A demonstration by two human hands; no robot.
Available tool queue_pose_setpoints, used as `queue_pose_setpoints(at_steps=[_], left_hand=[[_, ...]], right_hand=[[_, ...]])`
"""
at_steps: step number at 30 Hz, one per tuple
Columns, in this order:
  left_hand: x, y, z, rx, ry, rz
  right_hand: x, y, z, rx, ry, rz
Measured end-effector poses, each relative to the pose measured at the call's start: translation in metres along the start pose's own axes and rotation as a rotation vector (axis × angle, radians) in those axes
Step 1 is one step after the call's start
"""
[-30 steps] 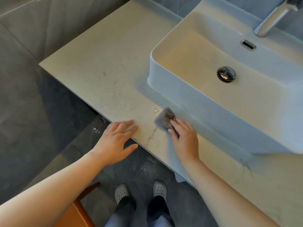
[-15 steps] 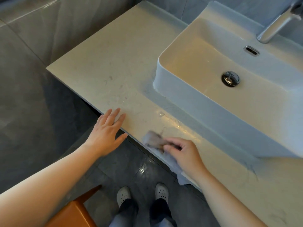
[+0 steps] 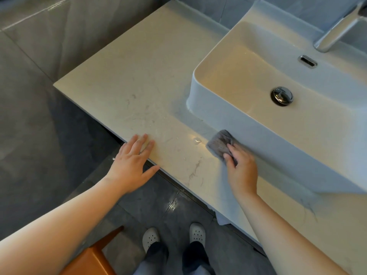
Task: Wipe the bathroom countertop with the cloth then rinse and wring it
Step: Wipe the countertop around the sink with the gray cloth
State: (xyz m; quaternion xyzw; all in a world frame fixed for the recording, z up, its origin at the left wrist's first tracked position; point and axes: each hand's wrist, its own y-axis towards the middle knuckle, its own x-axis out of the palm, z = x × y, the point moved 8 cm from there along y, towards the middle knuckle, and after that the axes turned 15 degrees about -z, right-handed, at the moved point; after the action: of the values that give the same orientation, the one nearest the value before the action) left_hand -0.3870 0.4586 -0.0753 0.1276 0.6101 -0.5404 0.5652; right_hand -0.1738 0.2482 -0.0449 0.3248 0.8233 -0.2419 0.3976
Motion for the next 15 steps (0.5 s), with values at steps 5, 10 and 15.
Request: queue_pose_setpoints(at_steps=[5, 10, 15], left_hand=[[-0.001, 0.0, -0.001, 0.015, 0.001, 0.008], [0.0, 0.0, -0.002, 0.027, -0.013, 0.012], [-0.003, -0.001, -0.002, 0.05, -0.018, 0.01]], right_hand=[[0.022, 0.027, -0.02, -0.013, -0.01, 0.016], [0.034, 0.039, -0.034, -0.062, -0.009, -0.002], [0.049, 0.024, -0.057, -0.116, -0.02, -0.077]])
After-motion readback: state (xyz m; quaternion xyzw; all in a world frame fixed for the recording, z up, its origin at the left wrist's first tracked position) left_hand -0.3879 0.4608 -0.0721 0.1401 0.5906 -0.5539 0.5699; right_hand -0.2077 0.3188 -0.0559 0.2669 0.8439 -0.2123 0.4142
